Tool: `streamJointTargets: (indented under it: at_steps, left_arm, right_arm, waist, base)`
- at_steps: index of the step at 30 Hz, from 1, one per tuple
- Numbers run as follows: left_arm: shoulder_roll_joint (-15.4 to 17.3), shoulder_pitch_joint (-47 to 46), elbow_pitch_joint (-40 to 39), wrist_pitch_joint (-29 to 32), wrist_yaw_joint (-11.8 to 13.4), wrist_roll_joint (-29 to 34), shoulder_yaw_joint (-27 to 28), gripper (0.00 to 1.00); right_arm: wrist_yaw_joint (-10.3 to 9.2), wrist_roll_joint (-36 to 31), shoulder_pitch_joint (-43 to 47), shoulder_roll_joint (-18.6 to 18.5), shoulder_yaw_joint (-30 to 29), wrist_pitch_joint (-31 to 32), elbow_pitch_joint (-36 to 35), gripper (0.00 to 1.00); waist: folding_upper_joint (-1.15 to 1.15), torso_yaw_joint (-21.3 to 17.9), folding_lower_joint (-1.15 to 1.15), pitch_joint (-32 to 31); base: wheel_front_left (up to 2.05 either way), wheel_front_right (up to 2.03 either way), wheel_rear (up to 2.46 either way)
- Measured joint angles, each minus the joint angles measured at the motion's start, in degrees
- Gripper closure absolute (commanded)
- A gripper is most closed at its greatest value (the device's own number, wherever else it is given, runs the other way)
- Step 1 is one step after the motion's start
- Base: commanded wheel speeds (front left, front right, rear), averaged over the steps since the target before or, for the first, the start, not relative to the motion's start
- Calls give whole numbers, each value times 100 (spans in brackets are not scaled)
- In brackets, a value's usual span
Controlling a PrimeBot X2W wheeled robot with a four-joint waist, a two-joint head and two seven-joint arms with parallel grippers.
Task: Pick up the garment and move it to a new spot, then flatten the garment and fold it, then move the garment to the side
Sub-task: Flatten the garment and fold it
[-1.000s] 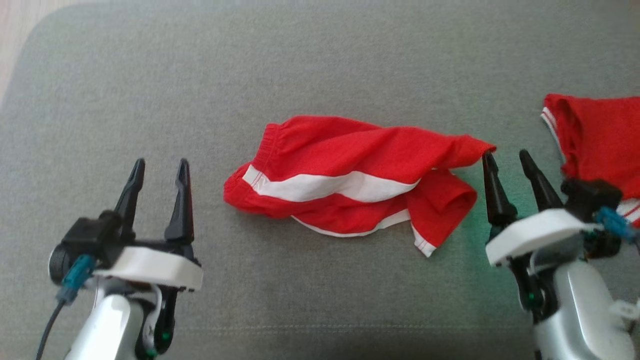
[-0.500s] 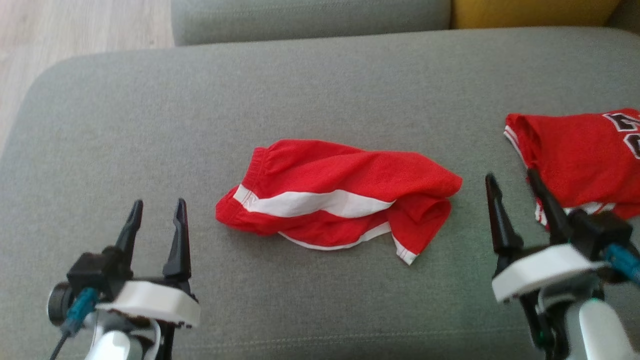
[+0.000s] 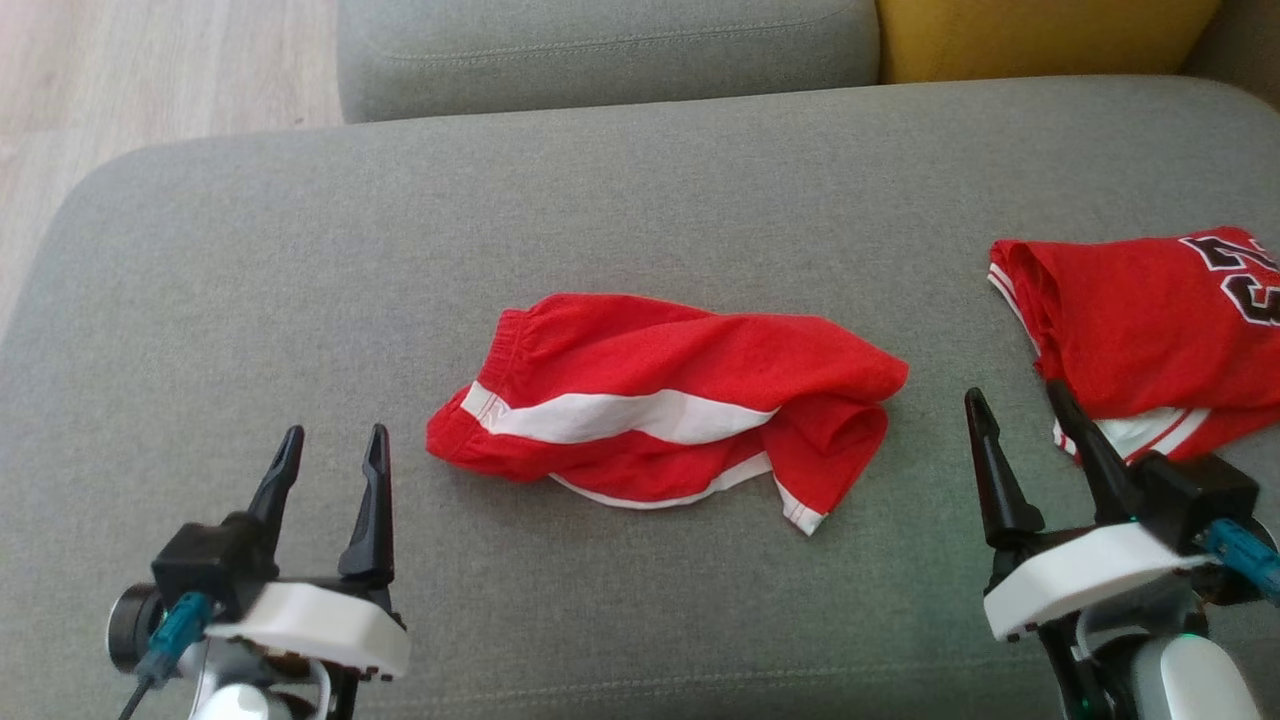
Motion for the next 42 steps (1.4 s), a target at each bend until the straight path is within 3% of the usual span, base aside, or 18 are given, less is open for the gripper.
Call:
streamJointTargets:
  at_steps: [9, 16, 23, 31, 33, 42]
  left_arm:
    - [16, -13, -25, -1, -43, -1, -52, 0]
    - [-2, -608, 169, 23, -538, -36, -355, 0]
    - [-137, -1543, 1365, 621, -1111, -414, -581, 0]
    - [-181, -1786, 2174, 1071, -1363, -924, -505, 0]
    - [-190, -1826, 2183, 1127, -1474, -1068, -432, 100]
    - [-188, -1958, 2135, 824, -1485, -1468, 56, 100]
  right_arm:
    - [0, 59, -2, 0, 13, 0, 0, 0]
    - [0, 108, -57, 0, 156, 15, -10, 0]
    - [0, 209, -322, 1, 376, 7, 27, 0]
    - [0, 304, -367, 0, 382, -87, 172, 0]
    - [0, 356, -374, 1, 380, -104, 201, 0]
    - [0, 520, -436, 0, 394, -143, 281, 0]
  waist:
    - [0, 1, 0, 52]
    - [0, -96, 0, 249]
    - [0, -366, 0, 541]
    - [0, -588, 0, 783]
    - [0, -606, 0, 824]
    - [0, -509, 0, 950]
  base:
    - [0, 0, 0]
    - [0, 0, 0]
    - [0, 0, 0]
    - [0, 0, 0]
    - [0, 0, 0]
    - [0, 0, 0]
